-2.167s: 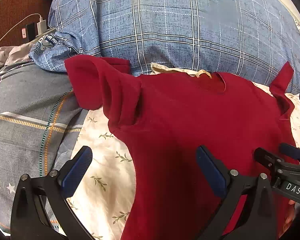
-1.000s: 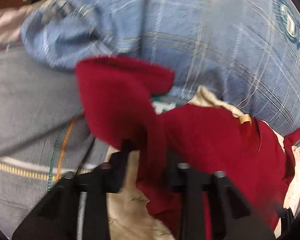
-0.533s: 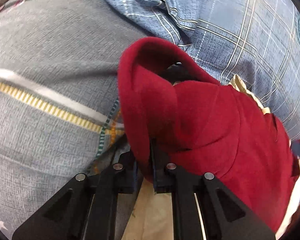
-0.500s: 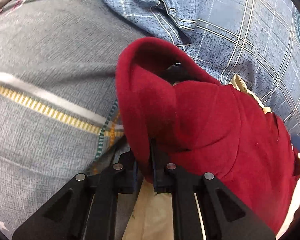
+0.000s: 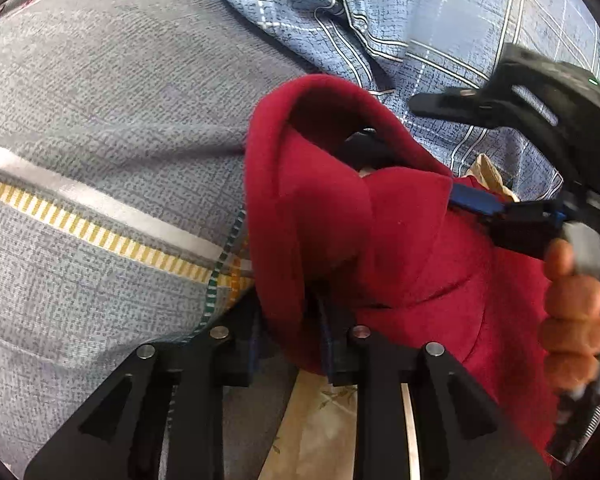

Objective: Fold small clothes

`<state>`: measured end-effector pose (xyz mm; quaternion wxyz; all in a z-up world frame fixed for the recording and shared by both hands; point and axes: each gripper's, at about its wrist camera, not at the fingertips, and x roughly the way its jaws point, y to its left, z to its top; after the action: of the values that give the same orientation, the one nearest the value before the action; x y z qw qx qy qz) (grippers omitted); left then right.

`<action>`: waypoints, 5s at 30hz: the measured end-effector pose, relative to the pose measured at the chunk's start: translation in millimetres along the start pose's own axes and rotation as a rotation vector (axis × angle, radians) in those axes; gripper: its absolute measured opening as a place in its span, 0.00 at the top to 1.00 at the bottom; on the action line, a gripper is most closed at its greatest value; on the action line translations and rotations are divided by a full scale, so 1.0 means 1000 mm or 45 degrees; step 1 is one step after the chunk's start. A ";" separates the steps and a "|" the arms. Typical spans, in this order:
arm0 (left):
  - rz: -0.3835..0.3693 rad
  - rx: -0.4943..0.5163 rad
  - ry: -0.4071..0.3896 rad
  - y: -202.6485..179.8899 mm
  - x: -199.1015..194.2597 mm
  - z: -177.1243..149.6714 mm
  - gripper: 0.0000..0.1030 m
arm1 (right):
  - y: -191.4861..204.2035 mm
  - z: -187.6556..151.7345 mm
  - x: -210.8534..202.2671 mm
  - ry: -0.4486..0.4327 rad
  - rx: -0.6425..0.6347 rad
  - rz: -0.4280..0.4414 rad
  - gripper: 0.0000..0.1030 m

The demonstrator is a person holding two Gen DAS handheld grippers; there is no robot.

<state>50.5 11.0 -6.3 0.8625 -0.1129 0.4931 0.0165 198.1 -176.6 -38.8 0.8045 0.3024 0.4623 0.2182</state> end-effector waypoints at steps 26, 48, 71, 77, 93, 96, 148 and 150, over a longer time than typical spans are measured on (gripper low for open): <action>0.064 0.043 -0.026 -0.034 0.006 0.002 0.78 | 0.032 -0.019 -0.042 -0.341 -0.256 -0.186 0.92; -0.306 0.163 -0.297 -0.080 -0.065 0.010 0.39 | 0.019 -0.037 -0.226 -0.815 -0.346 -0.272 0.93; -0.165 0.420 -0.166 -0.093 -0.047 -0.022 0.31 | -0.179 -0.143 -0.269 -0.542 0.067 -0.696 0.65; -0.110 0.381 -0.056 -0.088 -0.021 -0.023 0.30 | -0.102 -0.112 -0.250 -0.578 -0.305 -0.580 0.50; -0.106 0.368 -0.036 -0.085 -0.015 -0.017 0.29 | -0.075 -0.082 -0.095 -0.077 -0.994 -0.700 0.82; -0.101 0.365 -0.041 -0.085 -0.016 -0.017 0.29 | -0.068 -0.088 -0.092 -0.088 -1.048 -0.776 0.94; -0.213 0.381 -0.091 -0.108 -0.004 -0.027 0.29 | -0.199 -0.095 -0.236 -0.405 -0.204 -0.929 0.76; -0.185 0.409 -0.081 -0.112 0.002 -0.032 0.29 | -0.198 -0.100 -0.236 -0.421 -0.272 -0.973 0.96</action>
<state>40.3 -104.5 -3.6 0.8835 -0.0083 0.4524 -0.1214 11.9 -439.5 -69.5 0.9176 0.0554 0.3807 -0.1001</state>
